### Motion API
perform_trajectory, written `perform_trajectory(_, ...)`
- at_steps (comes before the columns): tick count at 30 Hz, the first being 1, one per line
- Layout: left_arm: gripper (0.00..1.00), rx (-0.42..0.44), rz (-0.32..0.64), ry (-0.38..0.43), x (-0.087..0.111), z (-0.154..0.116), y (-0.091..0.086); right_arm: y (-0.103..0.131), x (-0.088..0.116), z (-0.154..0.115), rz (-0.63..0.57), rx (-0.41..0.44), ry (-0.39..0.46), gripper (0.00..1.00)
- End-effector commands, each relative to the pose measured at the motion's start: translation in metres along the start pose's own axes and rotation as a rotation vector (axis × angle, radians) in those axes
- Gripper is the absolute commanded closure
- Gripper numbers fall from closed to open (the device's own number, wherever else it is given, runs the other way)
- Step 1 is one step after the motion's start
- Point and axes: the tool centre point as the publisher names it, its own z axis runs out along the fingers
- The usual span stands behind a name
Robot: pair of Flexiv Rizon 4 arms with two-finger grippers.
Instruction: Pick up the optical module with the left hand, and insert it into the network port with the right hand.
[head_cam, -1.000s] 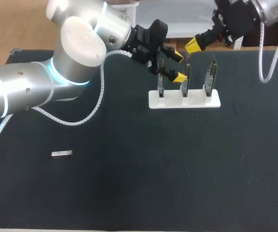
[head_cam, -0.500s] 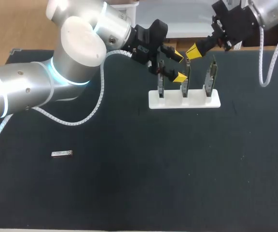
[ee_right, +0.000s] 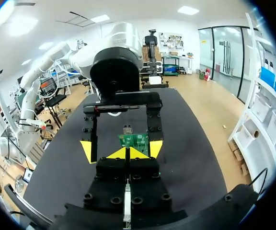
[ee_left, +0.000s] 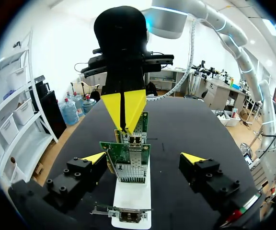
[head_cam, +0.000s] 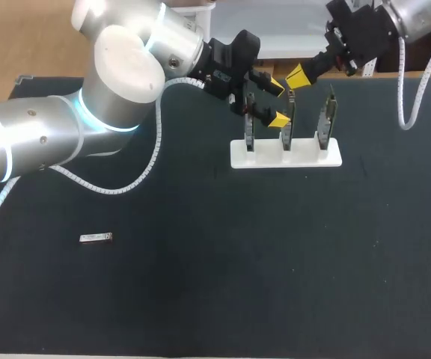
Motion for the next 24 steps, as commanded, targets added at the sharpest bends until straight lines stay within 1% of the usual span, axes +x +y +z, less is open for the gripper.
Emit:
perform_trajectory(1, 0.00, 0.004, -0.002, 0.005, -0.001, 0.001, 0.003, 0.003, -0.001, 0.000, -0.004, 0.003, 0.001, 1.00)
perform_trajectory(16, 0.00, 0.004, -0.002, 0.005, -0.001, 0.001, 0.003, 0.003, 0.011, 0.006, 0.030, -0.004, 0.014, 1.00)
perform_trajectory(24, 0.00, 0.004, -0.002, 0.005, -0.001, 0.001, 0.003, 0.004, 0.012, 0.006, 0.033, -0.006, 0.018, 1.00)
